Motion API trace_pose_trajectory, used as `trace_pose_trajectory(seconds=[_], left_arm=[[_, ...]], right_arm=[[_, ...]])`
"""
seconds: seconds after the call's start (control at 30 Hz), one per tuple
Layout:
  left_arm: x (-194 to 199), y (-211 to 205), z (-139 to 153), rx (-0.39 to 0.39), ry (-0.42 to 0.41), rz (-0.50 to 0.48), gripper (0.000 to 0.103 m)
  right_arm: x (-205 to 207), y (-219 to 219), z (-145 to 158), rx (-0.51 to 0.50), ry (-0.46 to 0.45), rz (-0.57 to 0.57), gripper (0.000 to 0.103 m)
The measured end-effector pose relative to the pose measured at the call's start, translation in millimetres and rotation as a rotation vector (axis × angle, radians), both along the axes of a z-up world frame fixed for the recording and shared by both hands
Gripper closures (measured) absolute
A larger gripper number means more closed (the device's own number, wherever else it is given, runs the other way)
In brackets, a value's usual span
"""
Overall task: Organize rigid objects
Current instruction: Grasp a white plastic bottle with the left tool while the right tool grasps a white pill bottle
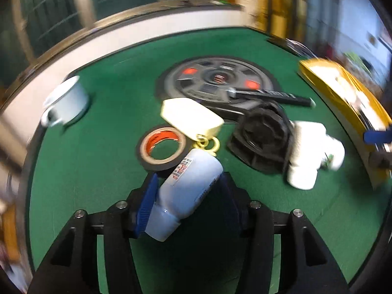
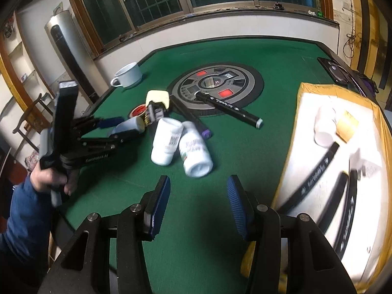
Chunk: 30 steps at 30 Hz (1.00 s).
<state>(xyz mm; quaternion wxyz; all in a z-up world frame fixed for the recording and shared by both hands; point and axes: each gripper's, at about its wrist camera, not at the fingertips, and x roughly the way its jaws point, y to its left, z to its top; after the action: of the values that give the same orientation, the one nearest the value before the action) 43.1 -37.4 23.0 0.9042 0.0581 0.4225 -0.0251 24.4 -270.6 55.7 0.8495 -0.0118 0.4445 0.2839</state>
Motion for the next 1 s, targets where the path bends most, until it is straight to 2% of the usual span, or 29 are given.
trace_pose_trajectory(seconds=[0.17,0.23,0.37,0.47,0.53,0.6,0.63,0.77,0.87,1.0], left_arm=[[-7.8,-0.6,-0.8,-0.057,-0.024,0.132,0.056],[-3.2,1.2,-6.1,-0.076,0.002,0.137,0.056],[0.1,1.0,-14.2,-0.052,0.012,0.142,0.055],[2.3,4.5,-15.7,-0.085,0.014,0.139,0.055],[2.8,10.1,-15.8,-0.128,0.015,0.136,0.056],[1.8,10.9,-15.2,-0.137,0.014,0.135,0.056],[1.6,10.7,-15.2,-0.137,0.014,0.135,0.056],[-0.1,11.0,-14.6,-0.147,0.010,0.142,0.057],[-0.5,10.3,-14.3,-0.141,0.007,0.150,0.063],[-3.2,9.3,-12.2,-0.133,-0.009,0.155,0.065]], right_arm=[[24.0,26.3,-6.2,-0.082,0.010,0.029,0.059],[33.1,38.0,-13.2,-0.131,0.019,0.034,0.059],[45.6,53.7,-24.9,-0.174,0.034,0.053,0.060],[50.9,66.4,-32.7,-0.225,0.023,0.064,0.069],[53.2,75.1,-39.5,-0.254,0.031,0.073,0.070],[53.1,80.9,-45.2,-0.273,0.031,0.077,0.071],[50.4,82.5,-45.4,-0.275,-0.002,0.070,0.073],[48.7,71.5,-46.0,-0.183,-0.010,0.034,0.073],[52.4,58.5,-44.9,-0.106,0.015,0.025,0.073],[48.7,52.0,-32.1,-0.001,-0.003,0.053,0.073]])
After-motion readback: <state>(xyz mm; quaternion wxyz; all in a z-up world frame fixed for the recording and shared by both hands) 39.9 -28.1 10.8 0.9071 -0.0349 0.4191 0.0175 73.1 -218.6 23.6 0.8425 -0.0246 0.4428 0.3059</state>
